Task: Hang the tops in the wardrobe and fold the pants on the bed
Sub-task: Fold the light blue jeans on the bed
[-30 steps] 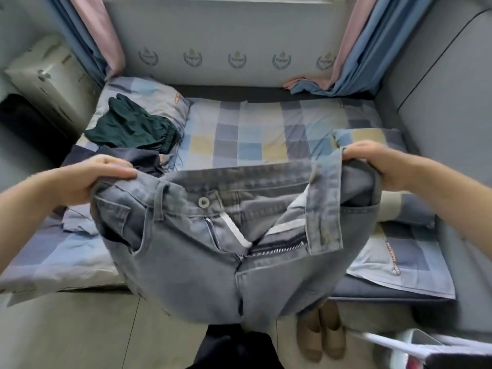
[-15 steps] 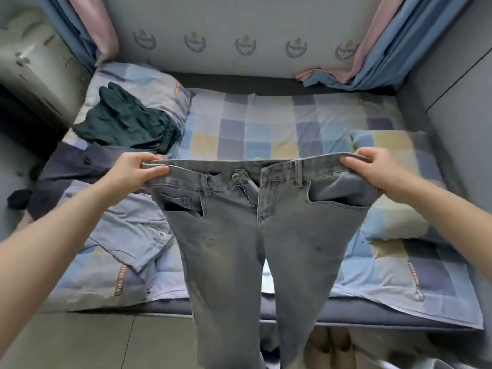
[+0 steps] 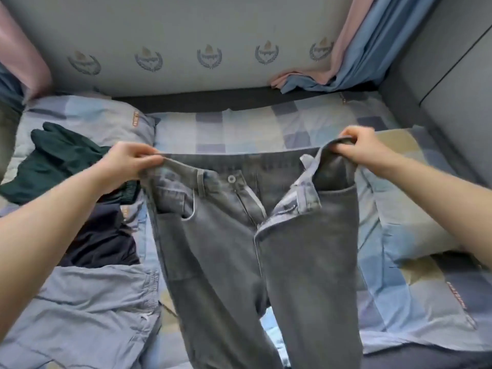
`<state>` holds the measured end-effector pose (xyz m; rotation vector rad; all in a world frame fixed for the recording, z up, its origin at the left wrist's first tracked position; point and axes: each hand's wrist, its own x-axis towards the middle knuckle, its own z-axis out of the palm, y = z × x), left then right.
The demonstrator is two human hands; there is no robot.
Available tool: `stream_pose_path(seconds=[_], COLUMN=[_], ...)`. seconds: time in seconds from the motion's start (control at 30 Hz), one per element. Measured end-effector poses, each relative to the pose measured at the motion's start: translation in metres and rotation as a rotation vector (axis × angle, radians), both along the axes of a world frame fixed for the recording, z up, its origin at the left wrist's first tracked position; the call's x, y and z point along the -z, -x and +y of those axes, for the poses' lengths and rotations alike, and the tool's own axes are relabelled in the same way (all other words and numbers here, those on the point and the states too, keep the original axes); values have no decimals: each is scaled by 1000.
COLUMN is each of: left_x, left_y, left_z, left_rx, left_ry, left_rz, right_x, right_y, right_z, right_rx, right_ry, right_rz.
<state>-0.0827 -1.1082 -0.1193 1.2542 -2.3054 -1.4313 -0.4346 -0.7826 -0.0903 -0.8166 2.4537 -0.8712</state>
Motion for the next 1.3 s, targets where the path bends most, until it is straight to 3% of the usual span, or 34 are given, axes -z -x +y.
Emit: stream_pose_path(seconds=[0.07, 0.1, 0.23, 0.4, 0.57, 0.67, 0.77, 0.97, 1.03, 1.13, 1.2, 1.3], left_x=[28, 50, 191, 326, 412, 437, 453, 462, 464, 459, 455, 451], left_y=[56, 76, 80, 1, -81, -110, -127, -140, -151, -181, -204, -214], left_z=[-35, -41, 33, 157, 226, 254, 270, 296, 295, 290, 291, 302], left_rx=[-206, -242, -184, -228, -256, -359, -488, -473, -506, -713, -798, -656], left_ry=[63, 67, -118, -339, -403, -455, -457, -745, -675, -410, -435, -617], left_rz=[146, 115, -227, -444, -682, -646, -530, -346, -326, -285, -219, -256], right_x=[14, 28, 158, 306, 395, 431, 462, 488, 491, 493, 492, 488], right_y=[31, 38, 5, -85, -156, -195, -230, -276, -278, -275, -277, -280], right_z=[-60, -79, -86, 3, 61, 74, 85, 108, 111, 114, 116, 116], right_rx=[-58, -106, -229, -338, -290, -332, -232, -11, 66, 192, 234, 249], right_ry=[-21, -83, -344, -643, -674, -664, -627, -526, -484, -399, -359, -337], right_rz=[191, 228, 243, -74, -312, -351, -484, -715, -760, -695, -684, -832])
